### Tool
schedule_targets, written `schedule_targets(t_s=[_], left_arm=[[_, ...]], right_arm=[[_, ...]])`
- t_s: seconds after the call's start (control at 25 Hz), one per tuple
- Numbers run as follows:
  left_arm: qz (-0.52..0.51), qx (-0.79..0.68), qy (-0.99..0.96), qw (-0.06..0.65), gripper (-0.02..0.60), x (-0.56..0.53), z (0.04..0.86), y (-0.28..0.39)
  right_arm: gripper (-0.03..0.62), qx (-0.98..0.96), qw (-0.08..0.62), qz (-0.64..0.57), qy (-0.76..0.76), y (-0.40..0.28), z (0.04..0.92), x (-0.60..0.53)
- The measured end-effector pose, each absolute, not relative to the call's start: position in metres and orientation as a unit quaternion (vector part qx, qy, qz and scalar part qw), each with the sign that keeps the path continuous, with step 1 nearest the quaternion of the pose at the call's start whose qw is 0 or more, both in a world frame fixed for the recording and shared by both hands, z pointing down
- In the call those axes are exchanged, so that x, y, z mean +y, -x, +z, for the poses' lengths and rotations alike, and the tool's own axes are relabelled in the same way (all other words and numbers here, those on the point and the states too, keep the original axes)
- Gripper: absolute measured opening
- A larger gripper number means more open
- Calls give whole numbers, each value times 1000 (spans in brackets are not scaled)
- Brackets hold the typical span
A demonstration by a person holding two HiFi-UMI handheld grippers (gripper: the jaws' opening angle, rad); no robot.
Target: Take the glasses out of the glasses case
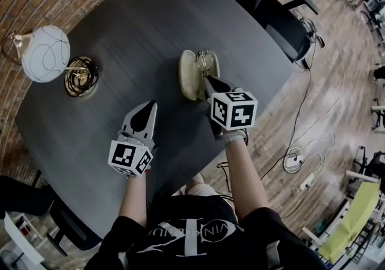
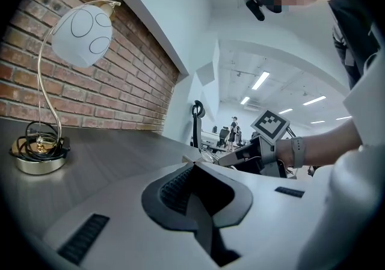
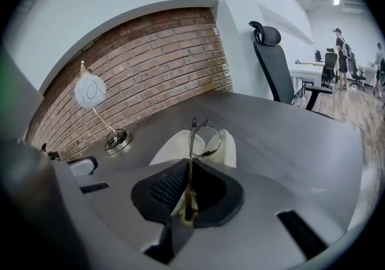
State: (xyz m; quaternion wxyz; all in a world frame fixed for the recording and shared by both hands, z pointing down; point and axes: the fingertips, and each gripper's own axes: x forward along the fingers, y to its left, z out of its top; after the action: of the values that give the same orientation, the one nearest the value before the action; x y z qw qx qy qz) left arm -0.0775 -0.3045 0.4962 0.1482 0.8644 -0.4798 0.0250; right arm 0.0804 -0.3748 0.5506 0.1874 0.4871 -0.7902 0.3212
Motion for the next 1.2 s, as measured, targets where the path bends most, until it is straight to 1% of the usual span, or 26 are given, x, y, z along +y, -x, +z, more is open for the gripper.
schedule_targets(t_s=[0.64,1.0,1.2], left_arm=[[16,-509,-851,130,15,-291,473,103],[5,-506,-853,127,15,-283,464,108],[3,-512,-851,120,14,-277,459,114]], right_arm=[[35,-827,142,287,-461,-58,507,-349],[35,-836,124,277,-457,-51,491,-323],[35,-845,126,260,-450,-50,487,-311]])
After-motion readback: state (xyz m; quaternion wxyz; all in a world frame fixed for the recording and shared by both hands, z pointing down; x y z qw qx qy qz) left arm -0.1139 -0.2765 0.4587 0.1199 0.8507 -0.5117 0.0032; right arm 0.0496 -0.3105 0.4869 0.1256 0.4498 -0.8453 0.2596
